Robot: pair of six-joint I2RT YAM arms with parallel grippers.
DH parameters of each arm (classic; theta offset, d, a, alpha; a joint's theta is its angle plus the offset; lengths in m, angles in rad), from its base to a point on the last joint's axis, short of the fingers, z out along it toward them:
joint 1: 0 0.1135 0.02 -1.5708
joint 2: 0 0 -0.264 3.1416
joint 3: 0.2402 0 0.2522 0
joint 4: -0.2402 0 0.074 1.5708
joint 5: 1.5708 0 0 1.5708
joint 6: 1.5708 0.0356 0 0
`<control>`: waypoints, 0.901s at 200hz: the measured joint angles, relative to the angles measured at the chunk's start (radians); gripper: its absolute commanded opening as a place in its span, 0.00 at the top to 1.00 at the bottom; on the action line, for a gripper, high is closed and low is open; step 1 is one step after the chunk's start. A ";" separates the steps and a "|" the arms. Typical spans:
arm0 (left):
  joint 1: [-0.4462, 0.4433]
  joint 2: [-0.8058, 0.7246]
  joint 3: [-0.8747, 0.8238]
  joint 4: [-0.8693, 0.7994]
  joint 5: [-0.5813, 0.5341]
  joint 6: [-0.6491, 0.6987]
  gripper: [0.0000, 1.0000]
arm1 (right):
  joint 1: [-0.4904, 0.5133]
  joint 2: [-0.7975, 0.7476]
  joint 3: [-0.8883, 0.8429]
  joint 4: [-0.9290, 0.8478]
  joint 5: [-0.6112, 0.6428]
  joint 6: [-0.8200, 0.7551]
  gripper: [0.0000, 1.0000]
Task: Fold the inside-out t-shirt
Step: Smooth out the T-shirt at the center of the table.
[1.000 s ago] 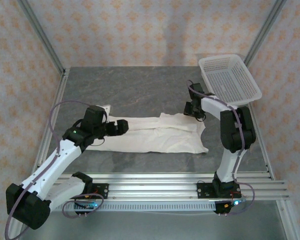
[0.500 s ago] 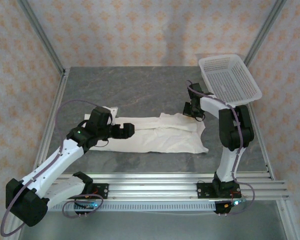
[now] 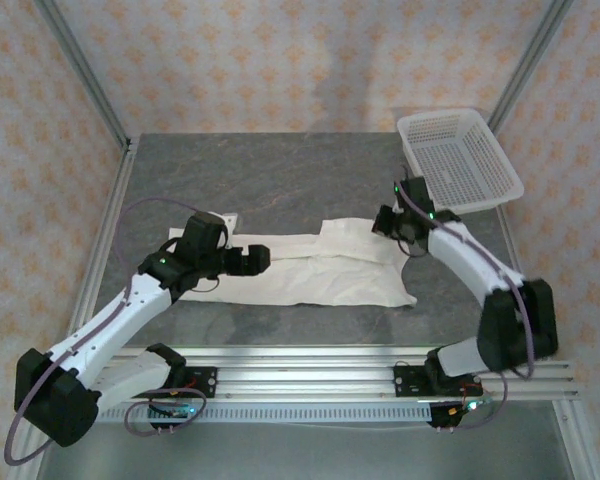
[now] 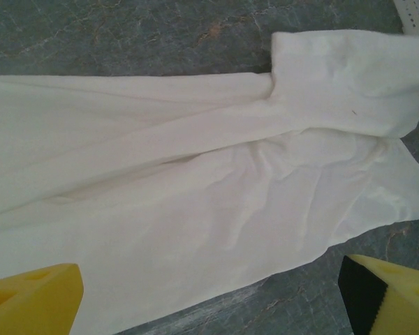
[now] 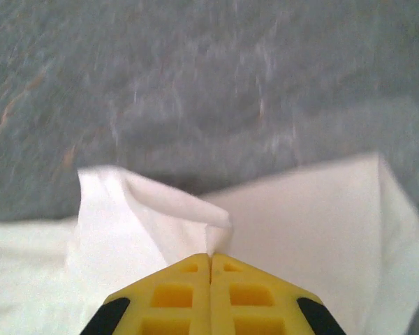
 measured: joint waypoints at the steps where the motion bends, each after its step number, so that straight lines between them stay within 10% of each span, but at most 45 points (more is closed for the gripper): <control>1: 0.000 0.000 0.000 0.000 0.000 0.000 0.04 | 0.002 -0.008 -0.008 0.002 0.000 0.004 1.00; 33: 0.000 0.014 -0.001 0.019 -0.011 -0.009 0.04 | 0.127 -0.432 -0.434 0.076 0.009 0.198 1.00; 60: -0.007 0.015 -0.018 0.053 -0.011 -0.026 0.04 | 0.163 -0.764 -0.682 0.008 0.039 0.359 0.63; 87: -0.013 0.015 -0.031 0.060 -0.012 -0.037 0.04 | 0.164 -0.920 -0.660 -0.050 0.095 0.391 0.58; 180: -0.013 -0.027 -0.032 0.047 -0.050 -0.071 0.04 | 0.246 0.162 -0.056 0.173 -0.014 0.084 0.57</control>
